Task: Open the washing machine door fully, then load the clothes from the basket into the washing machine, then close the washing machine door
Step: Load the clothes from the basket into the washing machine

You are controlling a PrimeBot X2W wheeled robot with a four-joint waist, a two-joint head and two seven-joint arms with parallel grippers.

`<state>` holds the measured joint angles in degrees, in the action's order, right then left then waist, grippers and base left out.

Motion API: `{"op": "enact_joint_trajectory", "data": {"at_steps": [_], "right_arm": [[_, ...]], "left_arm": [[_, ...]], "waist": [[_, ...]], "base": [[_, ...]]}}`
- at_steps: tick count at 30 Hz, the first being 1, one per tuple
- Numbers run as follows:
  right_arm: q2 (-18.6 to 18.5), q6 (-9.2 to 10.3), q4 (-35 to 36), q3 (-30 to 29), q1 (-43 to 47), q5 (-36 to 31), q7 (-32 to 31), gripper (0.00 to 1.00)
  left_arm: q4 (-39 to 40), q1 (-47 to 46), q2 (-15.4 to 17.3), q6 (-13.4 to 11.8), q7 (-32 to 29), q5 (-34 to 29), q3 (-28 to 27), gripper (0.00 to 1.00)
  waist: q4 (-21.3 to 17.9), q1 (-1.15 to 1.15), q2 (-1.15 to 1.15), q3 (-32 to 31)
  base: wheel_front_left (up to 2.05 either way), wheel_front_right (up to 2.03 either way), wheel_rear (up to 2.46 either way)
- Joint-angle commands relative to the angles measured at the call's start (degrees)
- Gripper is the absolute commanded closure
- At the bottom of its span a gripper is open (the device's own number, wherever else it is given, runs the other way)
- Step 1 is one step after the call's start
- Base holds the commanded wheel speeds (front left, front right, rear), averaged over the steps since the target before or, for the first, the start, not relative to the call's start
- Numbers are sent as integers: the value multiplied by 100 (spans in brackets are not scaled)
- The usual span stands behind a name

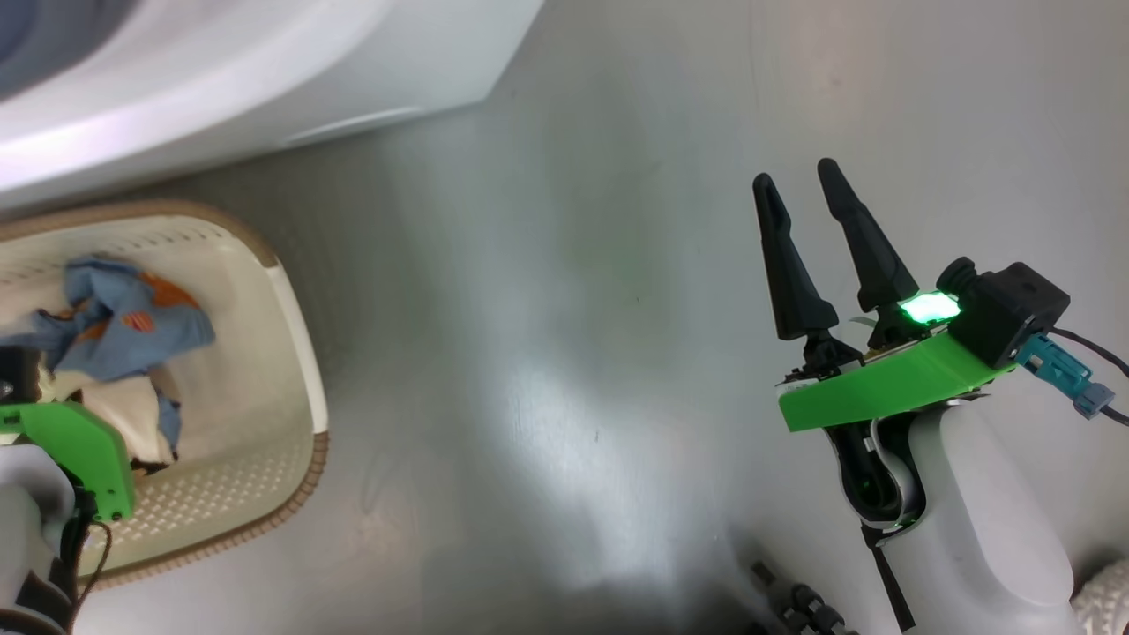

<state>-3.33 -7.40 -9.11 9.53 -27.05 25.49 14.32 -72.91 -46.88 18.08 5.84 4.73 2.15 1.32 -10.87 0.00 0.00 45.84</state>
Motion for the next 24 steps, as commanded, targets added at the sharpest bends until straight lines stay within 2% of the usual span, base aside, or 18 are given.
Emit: {"op": "enact_joint_trajectory", "data": {"at_steps": [1,7,14,24], "right_arm": [[45,-9,89,84,234,-32,68,0],[45,-9,31,12,342,-143,68,0],[42,-9,-39,-81,541,-260,68,0],[-47,-9,-104,-135,800,-293,68,0]], "left_arm": [[9,274,231,7,188,110,-151,100],[-13,520,71,56,742,384,-285,100],[267,859,-105,82,1013,678,-466,100],[2009,1731,-433,70,1025,897,-846,100]], "waist": [[114,0,0,-238],[234,0,0,-685],[388,0,0,-1165],[568,0,0,-1809]], "base": [[0,0,0],[0,0,0],[0,0,0],[0,0,0]]}}
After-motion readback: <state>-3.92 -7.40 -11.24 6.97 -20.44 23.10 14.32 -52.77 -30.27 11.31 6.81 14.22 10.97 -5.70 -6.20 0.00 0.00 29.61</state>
